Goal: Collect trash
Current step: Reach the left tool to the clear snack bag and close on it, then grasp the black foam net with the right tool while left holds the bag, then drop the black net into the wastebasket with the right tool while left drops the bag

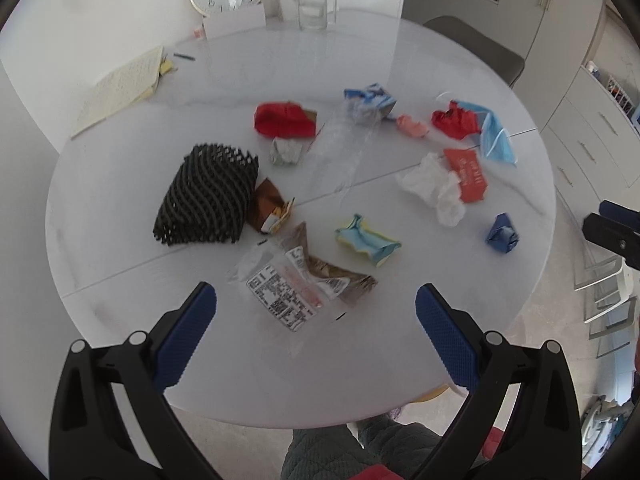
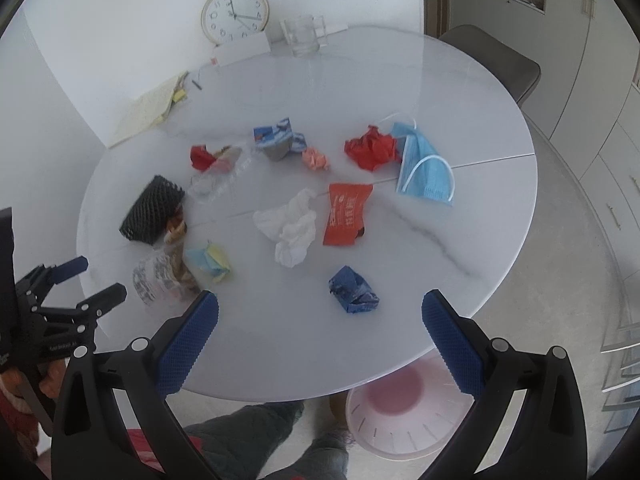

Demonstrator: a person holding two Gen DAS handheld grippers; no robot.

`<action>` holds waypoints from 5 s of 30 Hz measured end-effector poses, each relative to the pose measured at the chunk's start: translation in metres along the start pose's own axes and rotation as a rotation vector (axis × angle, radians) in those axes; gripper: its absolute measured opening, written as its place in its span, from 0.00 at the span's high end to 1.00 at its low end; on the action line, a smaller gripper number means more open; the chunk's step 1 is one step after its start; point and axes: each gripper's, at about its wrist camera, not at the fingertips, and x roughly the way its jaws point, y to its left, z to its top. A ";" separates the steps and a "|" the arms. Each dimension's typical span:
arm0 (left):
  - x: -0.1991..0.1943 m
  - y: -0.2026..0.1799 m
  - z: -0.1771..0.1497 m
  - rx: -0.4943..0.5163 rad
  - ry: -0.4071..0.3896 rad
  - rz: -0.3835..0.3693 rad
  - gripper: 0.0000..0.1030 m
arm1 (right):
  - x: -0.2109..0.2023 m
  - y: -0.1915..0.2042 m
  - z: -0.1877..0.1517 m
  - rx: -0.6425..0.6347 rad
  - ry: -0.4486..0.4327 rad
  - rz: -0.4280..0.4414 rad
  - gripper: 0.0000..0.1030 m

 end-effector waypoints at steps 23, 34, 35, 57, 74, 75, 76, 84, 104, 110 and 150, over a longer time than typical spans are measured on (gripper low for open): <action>0.111 0.035 0.010 -0.270 0.232 0.014 0.42 | 0.049 0.033 0.007 -0.002 0.095 0.023 0.02; 0.092 0.051 0.007 -0.206 0.225 -0.050 0.54 | 0.091 0.099 0.024 -0.136 0.127 0.131 0.09; 0.087 0.055 0.008 -0.203 0.215 -0.051 0.54 | 0.092 0.109 0.029 -0.152 0.123 0.156 0.10; 0.050 0.199 -0.002 -0.376 0.127 0.049 0.55 | 0.257 0.299 0.174 -0.519 0.354 0.382 0.10; 0.049 0.186 0.004 -0.321 0.120 0.064 0.55 | 0.204 0.270 0.174 -0.447 0.250 0.500 0.88; 0.044 0.181 0.005 -0.314 0.112 0.062 0.55 | 0.187 0.264 0.174 -0.429 0.215 0.505 0.88; 0.038 0.177 0.006 -0.304 0.102 0.056 0.54 | 0.170 0.256 0.174 -0.410 0.181 0.503 0.88; -0.018 0.111 0.015 -0.179 0.013 -0.035 0.54 | 0.040 0.139 0.135 -0.254 -0.007 0.416 0.88; -0.055 -0.135 -0.020 0.152 0.072 -0.292 0.54 | 0.017 -0.123 -0.097 0.212 0.107 0.127 0.79; -0.060 -0.161 -0.027 0.184 0.069 -0.255 0.54 | 0.061 -0.148 -0.131 0.211 0.207 0.101 0.51; -0.033 -0.252 -0.039 0.327 0.156 -0.351 0.17 | -0.036 -0.197 -0.128 0.289 0.026 -0.099 0.18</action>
